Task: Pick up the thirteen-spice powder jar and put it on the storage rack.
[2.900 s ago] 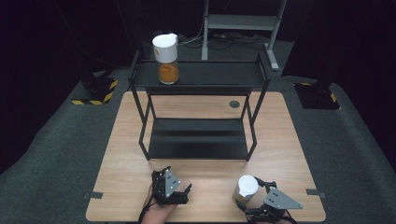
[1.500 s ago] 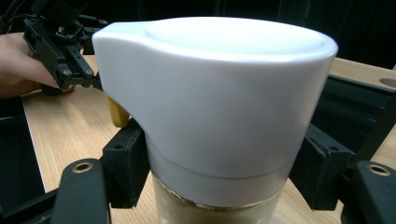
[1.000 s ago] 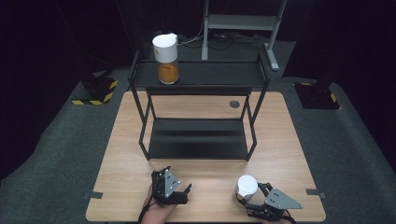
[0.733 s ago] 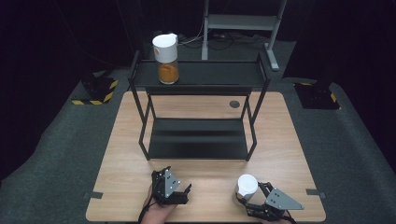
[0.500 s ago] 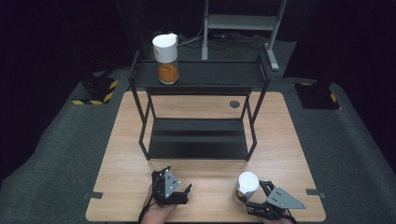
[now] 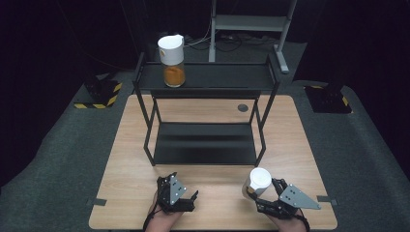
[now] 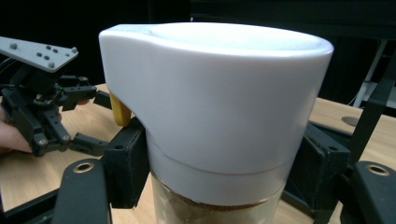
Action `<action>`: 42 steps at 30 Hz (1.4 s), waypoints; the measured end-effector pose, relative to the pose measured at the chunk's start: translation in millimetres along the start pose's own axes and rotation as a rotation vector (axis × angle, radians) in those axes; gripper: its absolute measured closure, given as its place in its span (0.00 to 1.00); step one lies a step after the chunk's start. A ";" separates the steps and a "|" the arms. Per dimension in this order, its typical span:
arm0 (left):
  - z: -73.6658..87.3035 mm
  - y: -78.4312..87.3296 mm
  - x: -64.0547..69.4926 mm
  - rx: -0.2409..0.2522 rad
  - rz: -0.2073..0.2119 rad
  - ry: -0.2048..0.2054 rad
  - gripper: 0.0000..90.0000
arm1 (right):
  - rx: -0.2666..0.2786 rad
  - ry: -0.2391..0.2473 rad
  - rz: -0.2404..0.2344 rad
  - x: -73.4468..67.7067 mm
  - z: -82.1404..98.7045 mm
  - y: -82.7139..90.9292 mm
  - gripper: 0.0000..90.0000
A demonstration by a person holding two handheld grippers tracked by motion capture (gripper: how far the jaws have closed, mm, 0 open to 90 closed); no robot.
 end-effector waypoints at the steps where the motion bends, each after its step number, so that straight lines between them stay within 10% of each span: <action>1: 0.0 0.0 -0.1 0.000 0.001 0.000 0.01 | -0.001 0.007 0.000 0.9 -2.0 -1.2 0.33; 42: 0.6 0.8 -1.7 0.010 0.021 0.002 0.01 | 0.083 0.024 0.053 34.0 -90.9 -57.3 0.33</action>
Point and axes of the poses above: each handheld gripper's, and its own axes: y roughly backward along the jaws, z roughly out of its underside, x roughly to its right, the point moved 10 cm from there along -y, roughly forward along the jaws, and after that the axes turned 11 degrees about x, right-handed, at the moved point
